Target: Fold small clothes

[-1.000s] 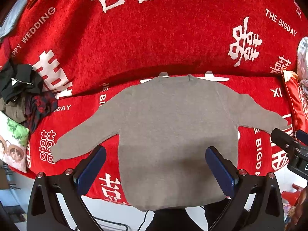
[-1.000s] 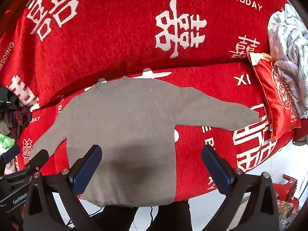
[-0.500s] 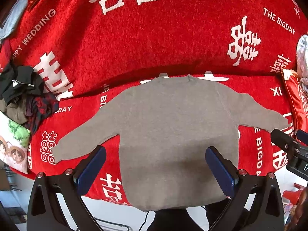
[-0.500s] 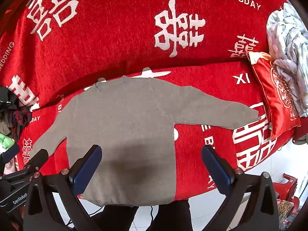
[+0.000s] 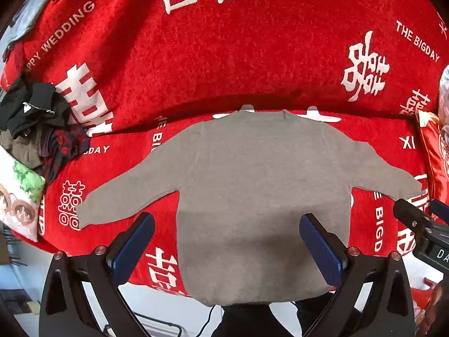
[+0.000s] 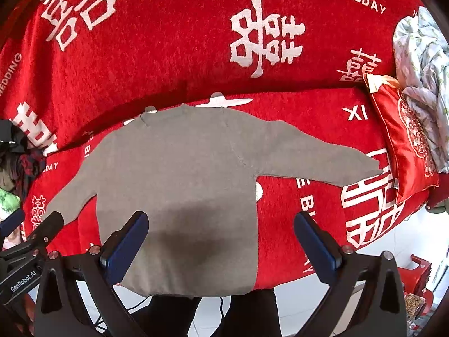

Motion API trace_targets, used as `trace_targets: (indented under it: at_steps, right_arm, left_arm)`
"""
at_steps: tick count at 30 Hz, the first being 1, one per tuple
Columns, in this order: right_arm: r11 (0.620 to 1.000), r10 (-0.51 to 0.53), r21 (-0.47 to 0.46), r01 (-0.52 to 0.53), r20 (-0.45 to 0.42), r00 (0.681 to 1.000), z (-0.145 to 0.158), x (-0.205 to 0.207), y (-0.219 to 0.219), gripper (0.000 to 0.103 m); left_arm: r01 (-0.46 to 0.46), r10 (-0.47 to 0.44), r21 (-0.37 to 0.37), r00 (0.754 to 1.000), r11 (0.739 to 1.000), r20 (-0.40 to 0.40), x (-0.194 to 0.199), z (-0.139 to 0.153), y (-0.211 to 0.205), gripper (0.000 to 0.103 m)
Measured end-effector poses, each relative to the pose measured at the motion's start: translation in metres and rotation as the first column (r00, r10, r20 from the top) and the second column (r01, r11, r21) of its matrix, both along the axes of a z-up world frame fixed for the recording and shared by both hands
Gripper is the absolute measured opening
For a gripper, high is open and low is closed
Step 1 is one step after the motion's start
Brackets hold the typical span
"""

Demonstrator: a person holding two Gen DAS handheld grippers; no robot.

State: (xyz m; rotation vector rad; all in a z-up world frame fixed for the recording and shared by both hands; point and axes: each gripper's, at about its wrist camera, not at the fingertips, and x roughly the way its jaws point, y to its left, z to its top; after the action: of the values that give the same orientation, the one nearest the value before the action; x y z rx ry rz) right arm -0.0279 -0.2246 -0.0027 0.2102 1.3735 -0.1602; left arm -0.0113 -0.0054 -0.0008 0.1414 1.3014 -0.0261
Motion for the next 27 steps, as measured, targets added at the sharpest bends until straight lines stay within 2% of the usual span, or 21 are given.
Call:
trace_targets:
  at_steps: [27]
  right_arm:
    - [1.0,0.02,-0.015,-0.02,-0.011,1.0,-0.0027,0.0015,0.0058,0.103]
  left_arm:
    - [-0.012,0.012,-0.005,1.0,1.0,-0.001,0.0026,-0.0005,0.0043,0.103]
